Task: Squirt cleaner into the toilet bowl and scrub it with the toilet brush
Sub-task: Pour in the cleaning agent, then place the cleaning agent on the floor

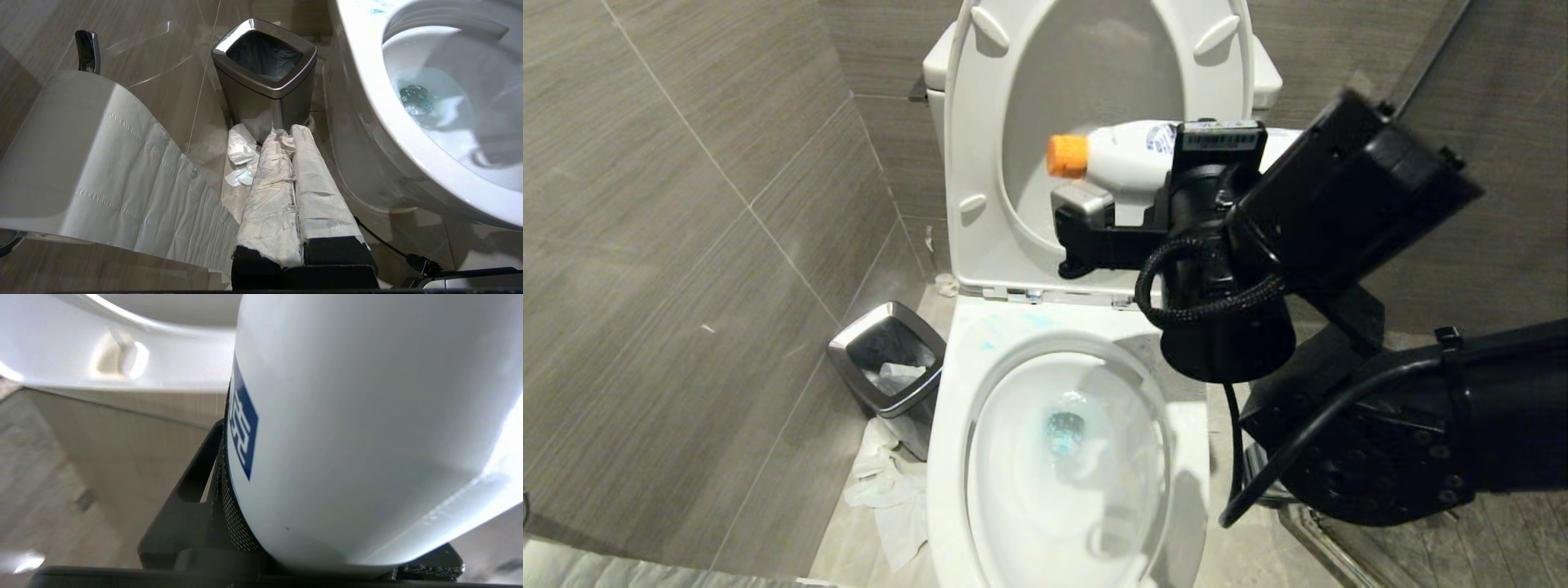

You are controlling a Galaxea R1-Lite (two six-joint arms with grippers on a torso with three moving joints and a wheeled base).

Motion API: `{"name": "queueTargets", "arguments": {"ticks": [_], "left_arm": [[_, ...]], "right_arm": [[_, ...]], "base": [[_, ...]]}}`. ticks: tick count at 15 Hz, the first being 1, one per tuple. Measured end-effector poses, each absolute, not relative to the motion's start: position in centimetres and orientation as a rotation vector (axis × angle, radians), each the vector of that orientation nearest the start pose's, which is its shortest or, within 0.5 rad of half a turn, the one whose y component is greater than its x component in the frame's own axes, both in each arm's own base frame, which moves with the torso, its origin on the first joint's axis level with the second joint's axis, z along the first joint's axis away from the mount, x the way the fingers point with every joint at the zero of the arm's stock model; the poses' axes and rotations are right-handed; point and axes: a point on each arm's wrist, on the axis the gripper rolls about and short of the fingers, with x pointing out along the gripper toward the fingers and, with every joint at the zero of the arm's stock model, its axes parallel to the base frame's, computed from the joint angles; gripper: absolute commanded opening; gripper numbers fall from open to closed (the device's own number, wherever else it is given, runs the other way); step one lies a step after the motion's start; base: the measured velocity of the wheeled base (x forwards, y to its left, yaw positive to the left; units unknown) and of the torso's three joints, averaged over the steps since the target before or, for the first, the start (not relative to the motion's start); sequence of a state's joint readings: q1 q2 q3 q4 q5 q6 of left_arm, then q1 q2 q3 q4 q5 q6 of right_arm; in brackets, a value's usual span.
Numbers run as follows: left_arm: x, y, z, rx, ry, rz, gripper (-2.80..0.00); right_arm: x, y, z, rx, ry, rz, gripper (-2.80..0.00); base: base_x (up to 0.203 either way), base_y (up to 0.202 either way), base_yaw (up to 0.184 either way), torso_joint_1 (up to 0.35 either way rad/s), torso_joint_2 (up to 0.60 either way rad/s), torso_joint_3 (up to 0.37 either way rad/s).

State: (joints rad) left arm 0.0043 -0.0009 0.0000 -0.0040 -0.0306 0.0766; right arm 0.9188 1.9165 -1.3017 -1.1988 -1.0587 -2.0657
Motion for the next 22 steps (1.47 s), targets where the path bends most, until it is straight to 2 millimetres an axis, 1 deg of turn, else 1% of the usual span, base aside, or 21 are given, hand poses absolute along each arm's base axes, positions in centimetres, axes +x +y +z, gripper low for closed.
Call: {"name": "queueTargets", "arguments": {"ticks": [3,6,8,10,13,15,17,20,22], "left_arm": [[-2.3,-0.1,7.6,0.076,-0.006,-0.027,-2.80],[-2.3,-0.1,7.6,0.077,-0.006,-0.026,-2.80],[-2.3,-0.1,7.6,0.076,-0.006,-0.026,-2.80],[-2.3,-0.1,7.6,0.077,-0.006,-0.026,-2.80],[-2.3,-0.1,7.6,0.077,-0.006,-0.026,-2.80],[-2.3,-0.1,7.6,0.077,-0.006,-0.026,-2.80],[-2.3,-0.1,7.6,0.077,-0.006,-0.026,-2.80],[-2.3,-0.1,7.6,0.076,-0.006,-0.026,-2.80],[-2.3,-0.1,7.6,0.077,-0.006,-0.026,-2.80]], "right_arm": [[21.3,27.8,31.8,-1.482,-0.005,-0.385,-2.80],[19.3,27.8,34.4,-1.393,-0.029,-0.383,-2.80],[18.5,27.6,35.4,-1.373,-0.030,-0.378,-2.80],[18.2,26.9,36.1,-1.351,-0.030,-0.388,-2.80],[18.5,25.4,37.1,-1.295,-0.025,-0.433,-2.80],[18.2,24.4,37.9,-1.220,-0.038,-0.466,-2.80],[18.0,23.0,38.9,-1.176,-0.037,-0.500,-2.80],[18.4,19.5,41.1,-1.095,-0.015,-0.603,-2.80],[18.6,17.3,42.6,-1.005,-0.014,-0.675,-2.80]], "base": [[0.000,0.000,0.000,0.000,0.00,0.000],[0.000,0.000,0.000,0.000,0.00,0.000],[0.000,0.000,0.000,0.000,0.00,0.000],[0.000,0.000,0.000,0.000,0.00,0.000],[0.000,0.000,0.000,0.000,0.00,0.000],[0.000,0.000,0.000,0.000,0.00,0.000],[0.000,0.000,0.000,0.000,0.00,0.000],[0.000,0.000,0.000,0.000,0.00,0.000],[0.000,0.000,0.000,0.000,0.00,0.000]]}}
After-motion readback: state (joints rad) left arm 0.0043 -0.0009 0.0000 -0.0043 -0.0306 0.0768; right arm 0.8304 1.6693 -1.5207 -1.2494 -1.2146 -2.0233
